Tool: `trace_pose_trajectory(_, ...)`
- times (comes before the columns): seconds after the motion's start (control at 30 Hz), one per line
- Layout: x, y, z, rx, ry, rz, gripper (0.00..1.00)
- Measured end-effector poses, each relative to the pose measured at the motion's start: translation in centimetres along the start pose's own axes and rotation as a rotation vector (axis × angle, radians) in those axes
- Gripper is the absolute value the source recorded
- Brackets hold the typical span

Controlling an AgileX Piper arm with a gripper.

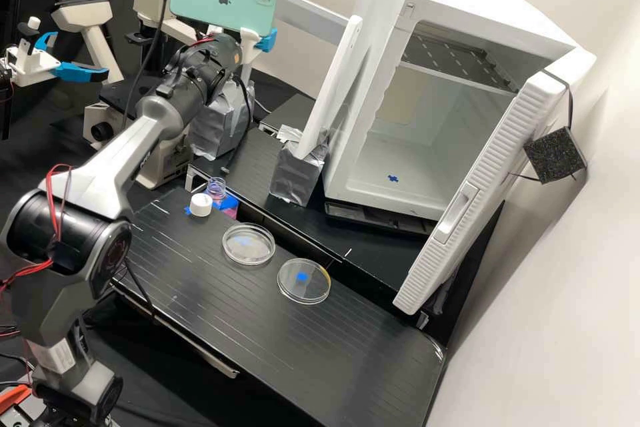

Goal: Use the pipette

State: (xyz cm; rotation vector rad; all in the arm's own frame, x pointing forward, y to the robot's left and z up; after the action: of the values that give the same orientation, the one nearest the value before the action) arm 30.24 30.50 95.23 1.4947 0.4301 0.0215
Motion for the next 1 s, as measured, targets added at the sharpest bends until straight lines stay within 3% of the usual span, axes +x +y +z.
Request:
trace_pose_trajectory(0.23, 0.7, -0.5, -0.2, -0.014, -0.017, -0.012, 0.0)
trace_pose_trajectory(0.77, 3.4, -1.0, 1.9, 0.033, -0.092, -0.04, 0.0)
trace_pose_trajectory(1.0, 3.4, -0.2, 3.1, 0.053, -0.118, -0.019, 0.0)
